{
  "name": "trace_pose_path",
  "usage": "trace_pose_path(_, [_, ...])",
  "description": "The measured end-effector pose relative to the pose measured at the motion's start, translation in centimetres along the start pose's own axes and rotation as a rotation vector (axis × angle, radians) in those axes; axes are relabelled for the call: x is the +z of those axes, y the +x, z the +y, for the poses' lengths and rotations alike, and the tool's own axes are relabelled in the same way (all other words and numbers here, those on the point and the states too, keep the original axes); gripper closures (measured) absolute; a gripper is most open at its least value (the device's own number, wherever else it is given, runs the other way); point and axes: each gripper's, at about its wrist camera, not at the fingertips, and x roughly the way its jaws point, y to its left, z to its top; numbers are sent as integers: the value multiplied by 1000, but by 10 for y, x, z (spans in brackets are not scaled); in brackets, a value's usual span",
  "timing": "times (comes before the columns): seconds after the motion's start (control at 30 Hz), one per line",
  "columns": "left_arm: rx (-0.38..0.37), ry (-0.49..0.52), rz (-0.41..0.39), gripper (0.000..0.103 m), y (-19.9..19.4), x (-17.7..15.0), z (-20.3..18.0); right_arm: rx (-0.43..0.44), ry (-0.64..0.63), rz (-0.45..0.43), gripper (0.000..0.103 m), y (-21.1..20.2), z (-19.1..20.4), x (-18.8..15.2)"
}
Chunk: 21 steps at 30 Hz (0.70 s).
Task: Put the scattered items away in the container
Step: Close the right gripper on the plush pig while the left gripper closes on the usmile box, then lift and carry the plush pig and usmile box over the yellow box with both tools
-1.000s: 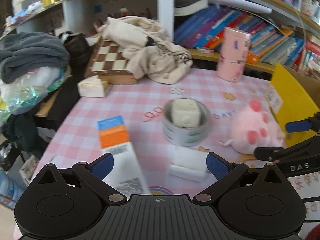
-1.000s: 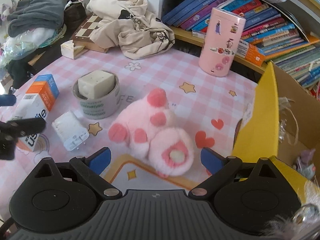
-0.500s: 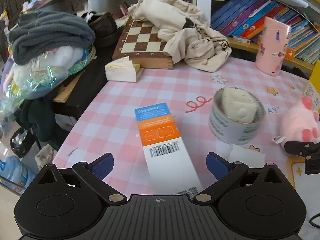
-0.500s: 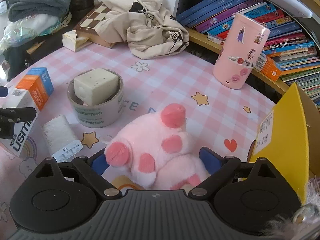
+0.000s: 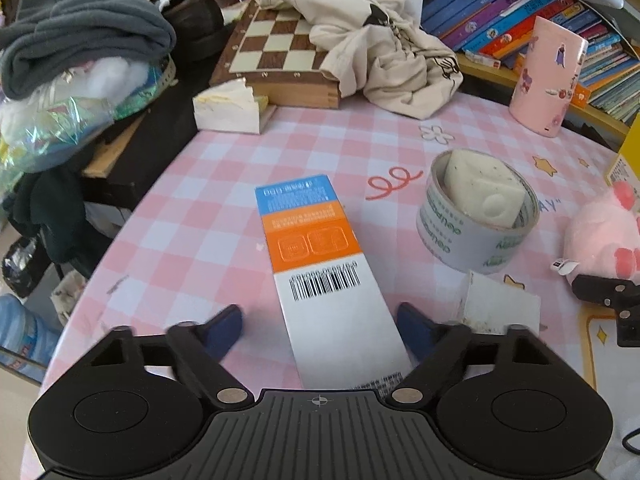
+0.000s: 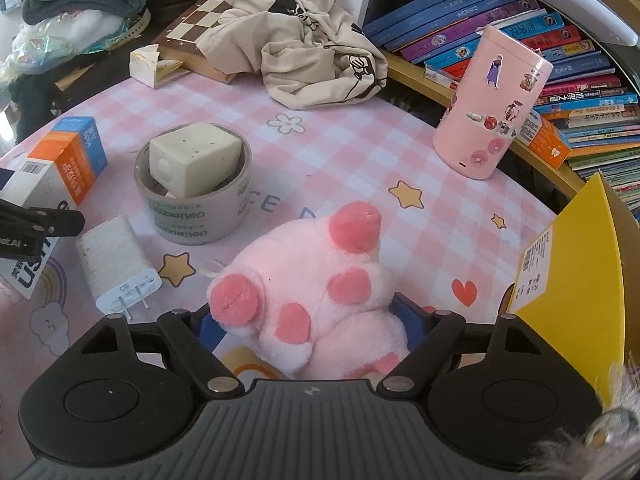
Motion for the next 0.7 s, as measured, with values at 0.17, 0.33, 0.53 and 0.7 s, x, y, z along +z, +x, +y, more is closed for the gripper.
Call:
trace_pose_path(0.17, [-23,-11,-15,58,-5,-1,2,38,4,3,27,-7,3,-2])
trace_pose_path(0.33, [-88,-94,-18,64,-14,0,14,86,16,5,28,-16,7,-4])
trace_pose_path(0.53, [-188,-144,-42,65,-31,-5,19,115,39,-4,28,-34,8,-8])
trace_pose_path(0.7, [-229,-138,-68,65,-48,-7,16,132,53,-5,28,-52,8,-15])
